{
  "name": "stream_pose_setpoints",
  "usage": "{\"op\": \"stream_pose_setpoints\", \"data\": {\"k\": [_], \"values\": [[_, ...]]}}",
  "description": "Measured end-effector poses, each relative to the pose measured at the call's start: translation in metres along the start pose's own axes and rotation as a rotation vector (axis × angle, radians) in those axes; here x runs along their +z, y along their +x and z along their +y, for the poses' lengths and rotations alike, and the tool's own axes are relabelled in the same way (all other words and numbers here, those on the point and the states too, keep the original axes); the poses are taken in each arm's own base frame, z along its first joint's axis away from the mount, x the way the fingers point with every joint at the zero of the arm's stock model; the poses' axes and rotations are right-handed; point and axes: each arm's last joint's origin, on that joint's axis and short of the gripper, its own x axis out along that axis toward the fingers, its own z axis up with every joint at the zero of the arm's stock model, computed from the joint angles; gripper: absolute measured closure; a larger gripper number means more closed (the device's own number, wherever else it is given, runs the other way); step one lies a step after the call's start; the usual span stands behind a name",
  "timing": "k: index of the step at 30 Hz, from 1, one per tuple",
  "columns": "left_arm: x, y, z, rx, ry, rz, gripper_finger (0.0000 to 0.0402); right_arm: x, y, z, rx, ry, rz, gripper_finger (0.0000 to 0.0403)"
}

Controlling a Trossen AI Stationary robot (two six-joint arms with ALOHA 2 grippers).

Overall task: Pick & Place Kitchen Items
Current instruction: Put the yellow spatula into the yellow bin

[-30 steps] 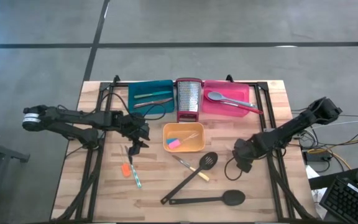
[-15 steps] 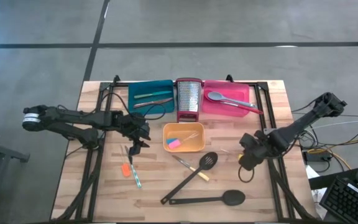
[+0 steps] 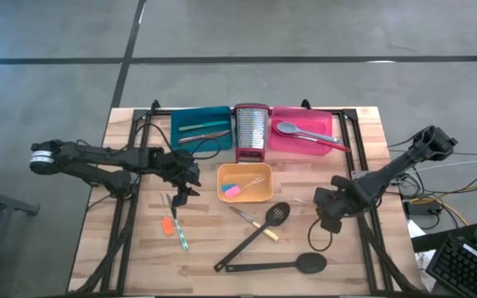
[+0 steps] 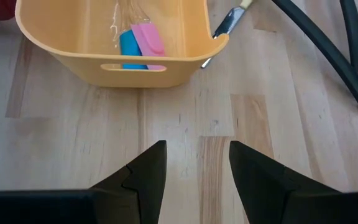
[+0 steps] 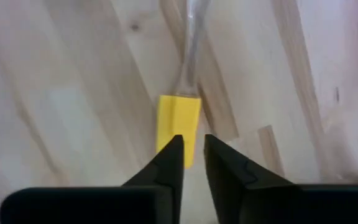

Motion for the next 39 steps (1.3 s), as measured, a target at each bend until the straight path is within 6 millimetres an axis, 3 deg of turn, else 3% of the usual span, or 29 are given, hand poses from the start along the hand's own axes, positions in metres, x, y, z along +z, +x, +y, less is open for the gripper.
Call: {"op": "stream_pose_setpoints", "data": {"k": [11, 18, 27, 39], "values": [[0.000, 0.000, 0.000, 0.000, 0.000, 0.000, 0.0223, 0.004, 0.025, 0.010, -0.115, -0.151, 0.109, 0.0207], [0.000, 0.000, 0.000, 0.000, 0.000, 0.000, 0.0223, 0.008, 0.037, 0.019, -0.138, -0.220, 0.180, 0.0159], [0.000, 0.000, 0.000, 0.000, 0.000, 0.000, 0.0223, 0.013, 0.040, 0.027, -0.119, -0.300, 0.183, 0.0145], [0.000, 0.000, 0.000, 0.000, 0.000, 0.000, 0.0223, 0.008, 0.057, 0.025, -0.084, -0.299, 0.175, 0.0183]]}}
